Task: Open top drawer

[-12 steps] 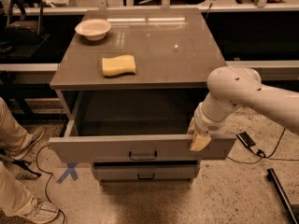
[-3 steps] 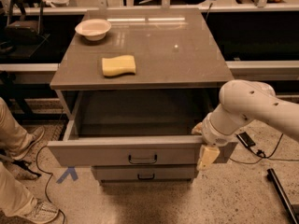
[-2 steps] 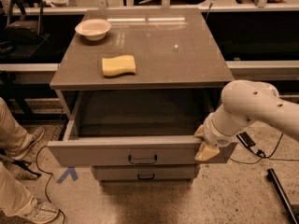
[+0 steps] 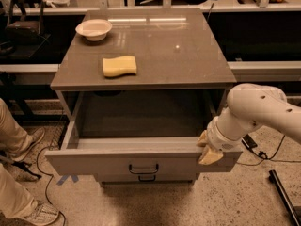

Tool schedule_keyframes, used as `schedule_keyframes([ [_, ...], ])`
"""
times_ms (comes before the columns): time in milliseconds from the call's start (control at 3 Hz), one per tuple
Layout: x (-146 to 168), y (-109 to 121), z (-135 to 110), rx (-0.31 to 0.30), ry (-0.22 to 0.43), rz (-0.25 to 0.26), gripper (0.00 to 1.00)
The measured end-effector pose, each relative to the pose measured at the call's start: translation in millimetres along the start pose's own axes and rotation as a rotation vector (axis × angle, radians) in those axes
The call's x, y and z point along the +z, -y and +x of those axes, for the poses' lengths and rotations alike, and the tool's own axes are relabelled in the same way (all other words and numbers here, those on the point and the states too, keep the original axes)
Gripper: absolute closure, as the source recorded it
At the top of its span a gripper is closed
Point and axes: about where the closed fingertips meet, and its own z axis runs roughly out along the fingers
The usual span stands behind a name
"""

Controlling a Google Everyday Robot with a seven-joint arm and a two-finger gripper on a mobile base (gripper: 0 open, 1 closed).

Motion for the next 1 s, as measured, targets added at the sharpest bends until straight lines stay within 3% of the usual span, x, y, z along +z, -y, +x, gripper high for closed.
schedule_keyframes([
  [333, -1.8, -1.9, 1.4, 0.0, 0.002, 0.007, 1.0],
  [1000, -0.3, -3.2, 0.9, -0.002, 0.002, 0.003, 0.59],
])
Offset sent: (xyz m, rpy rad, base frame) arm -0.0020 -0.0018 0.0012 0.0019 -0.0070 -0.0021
